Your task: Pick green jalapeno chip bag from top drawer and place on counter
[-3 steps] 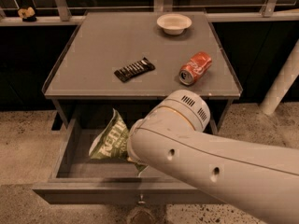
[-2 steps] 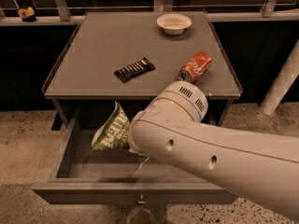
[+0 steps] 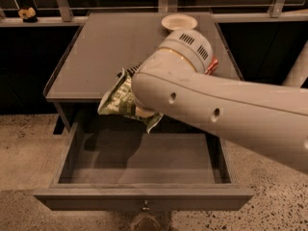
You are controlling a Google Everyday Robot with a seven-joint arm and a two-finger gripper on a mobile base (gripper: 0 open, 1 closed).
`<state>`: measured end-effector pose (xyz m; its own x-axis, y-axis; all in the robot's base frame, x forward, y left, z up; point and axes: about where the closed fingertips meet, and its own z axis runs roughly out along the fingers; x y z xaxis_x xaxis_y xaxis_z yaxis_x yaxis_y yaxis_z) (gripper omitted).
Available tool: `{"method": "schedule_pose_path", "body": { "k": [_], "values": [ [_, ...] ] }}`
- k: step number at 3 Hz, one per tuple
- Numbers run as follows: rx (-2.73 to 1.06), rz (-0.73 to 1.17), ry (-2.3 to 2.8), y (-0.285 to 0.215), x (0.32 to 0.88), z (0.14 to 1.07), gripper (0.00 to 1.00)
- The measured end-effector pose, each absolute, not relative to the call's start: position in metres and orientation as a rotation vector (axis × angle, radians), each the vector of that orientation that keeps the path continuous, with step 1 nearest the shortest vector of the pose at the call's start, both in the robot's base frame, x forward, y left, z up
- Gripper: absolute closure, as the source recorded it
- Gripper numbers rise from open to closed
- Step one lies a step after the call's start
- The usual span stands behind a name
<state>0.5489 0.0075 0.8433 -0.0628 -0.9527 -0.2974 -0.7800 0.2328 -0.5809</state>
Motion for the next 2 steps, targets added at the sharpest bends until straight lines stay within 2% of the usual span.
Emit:
{"method": "schedule_pose_path", "body": {
  "k": [2],
  "values": [
    [-1.477,-0.498,1.768,0.022,0.581,0.975,1.0]
  ]
}}
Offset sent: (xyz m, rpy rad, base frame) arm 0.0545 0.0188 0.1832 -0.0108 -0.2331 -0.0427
